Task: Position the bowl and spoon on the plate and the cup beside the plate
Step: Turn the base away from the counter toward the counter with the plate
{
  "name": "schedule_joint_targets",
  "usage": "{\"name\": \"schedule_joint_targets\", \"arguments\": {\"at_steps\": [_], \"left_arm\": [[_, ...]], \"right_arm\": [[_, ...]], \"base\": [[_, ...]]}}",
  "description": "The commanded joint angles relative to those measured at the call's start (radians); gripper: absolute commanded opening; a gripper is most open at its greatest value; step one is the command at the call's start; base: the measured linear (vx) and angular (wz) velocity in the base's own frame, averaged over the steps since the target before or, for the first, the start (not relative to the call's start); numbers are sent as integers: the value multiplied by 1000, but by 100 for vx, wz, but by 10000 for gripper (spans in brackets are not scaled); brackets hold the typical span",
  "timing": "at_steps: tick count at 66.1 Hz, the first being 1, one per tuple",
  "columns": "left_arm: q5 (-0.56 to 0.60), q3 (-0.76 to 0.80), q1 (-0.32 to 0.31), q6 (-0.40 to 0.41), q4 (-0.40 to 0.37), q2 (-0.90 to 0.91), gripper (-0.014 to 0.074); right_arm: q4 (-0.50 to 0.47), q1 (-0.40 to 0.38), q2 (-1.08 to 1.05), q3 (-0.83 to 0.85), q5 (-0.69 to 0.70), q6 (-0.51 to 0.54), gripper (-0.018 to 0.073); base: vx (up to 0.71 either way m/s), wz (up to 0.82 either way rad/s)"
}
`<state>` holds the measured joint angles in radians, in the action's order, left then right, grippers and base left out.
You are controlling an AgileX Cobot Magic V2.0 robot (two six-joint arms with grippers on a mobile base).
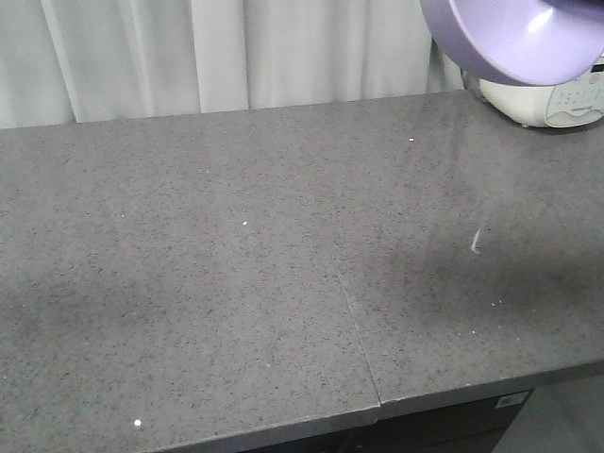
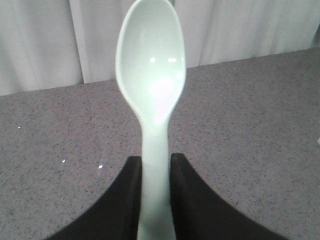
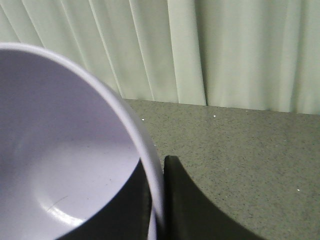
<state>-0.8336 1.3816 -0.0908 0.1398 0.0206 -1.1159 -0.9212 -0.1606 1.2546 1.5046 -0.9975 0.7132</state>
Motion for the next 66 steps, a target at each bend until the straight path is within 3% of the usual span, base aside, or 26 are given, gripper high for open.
{"name": "schedule_joint_targets", "arguments": {"at_steps": [1,66], "left_arm": [[65,28,-1,6,-8,17,-7],[65,28,-1,6,-8,17,-7]], "right_arm": [[-55,-2,-25,29,39,8,-10],[-55,-2,-25,29,39,8,-10]], "base": [[1,-25],[0,-16]]}}
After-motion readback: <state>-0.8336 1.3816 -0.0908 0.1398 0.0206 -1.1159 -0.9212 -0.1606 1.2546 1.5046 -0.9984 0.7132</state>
